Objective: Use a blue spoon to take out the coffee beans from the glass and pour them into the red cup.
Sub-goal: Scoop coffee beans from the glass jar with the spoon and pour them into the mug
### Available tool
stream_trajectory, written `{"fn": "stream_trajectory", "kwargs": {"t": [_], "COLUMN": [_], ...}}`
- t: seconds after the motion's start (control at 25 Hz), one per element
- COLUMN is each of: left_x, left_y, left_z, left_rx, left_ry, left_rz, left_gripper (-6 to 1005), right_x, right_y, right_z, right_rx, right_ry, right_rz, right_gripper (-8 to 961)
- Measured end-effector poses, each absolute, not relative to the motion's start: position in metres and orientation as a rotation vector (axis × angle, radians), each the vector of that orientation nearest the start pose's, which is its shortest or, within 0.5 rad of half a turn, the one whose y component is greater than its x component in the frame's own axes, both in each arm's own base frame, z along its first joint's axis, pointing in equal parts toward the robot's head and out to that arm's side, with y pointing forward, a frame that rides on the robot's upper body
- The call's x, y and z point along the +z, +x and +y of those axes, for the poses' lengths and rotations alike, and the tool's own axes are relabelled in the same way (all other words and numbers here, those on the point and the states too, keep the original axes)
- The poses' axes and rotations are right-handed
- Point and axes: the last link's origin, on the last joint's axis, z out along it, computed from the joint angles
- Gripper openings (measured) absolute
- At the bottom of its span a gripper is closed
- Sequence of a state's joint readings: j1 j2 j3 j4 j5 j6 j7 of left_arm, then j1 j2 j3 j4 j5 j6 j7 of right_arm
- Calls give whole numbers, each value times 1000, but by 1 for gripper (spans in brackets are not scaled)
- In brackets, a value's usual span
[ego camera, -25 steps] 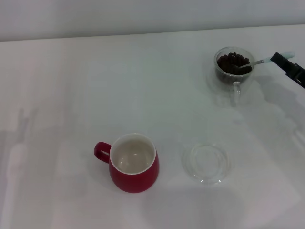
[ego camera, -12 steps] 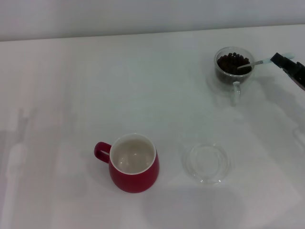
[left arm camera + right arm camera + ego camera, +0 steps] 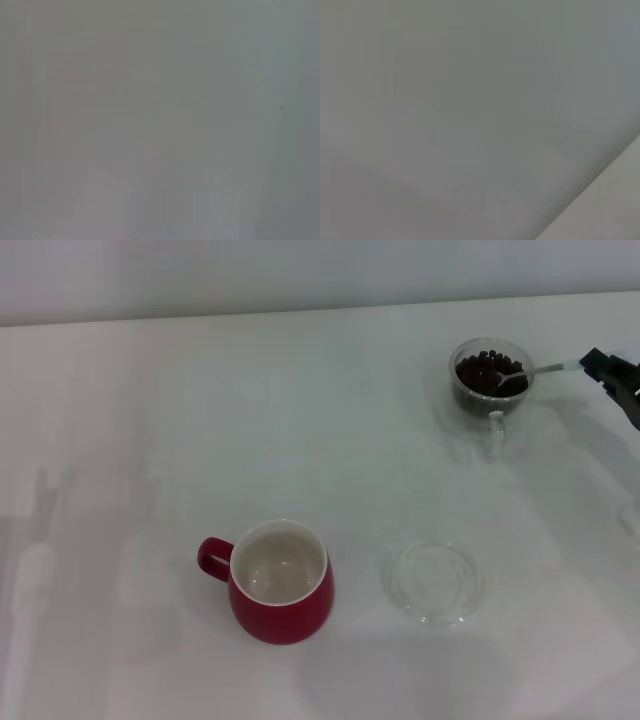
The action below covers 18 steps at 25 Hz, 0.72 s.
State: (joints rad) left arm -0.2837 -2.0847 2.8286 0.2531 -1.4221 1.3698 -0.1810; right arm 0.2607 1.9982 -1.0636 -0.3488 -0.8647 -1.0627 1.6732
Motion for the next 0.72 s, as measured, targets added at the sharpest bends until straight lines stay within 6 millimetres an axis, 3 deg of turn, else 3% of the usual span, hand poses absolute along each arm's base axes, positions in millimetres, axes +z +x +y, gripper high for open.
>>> {"fn": "stream_trajectory", "kwargs": {"t": [0.72], "left_x": [-23], "left_y": [-346], "left_z": [263], "left_rx": [-819], "left_ry": [-1434], "left_rz": [-686], "left_gripper": [798], "right_x": [51], "right_y": [384], "right_z": [302], "right_rx": [1348], "right_ry": [-1333], "right_rz": [1636], "right_gripper": [163]}}
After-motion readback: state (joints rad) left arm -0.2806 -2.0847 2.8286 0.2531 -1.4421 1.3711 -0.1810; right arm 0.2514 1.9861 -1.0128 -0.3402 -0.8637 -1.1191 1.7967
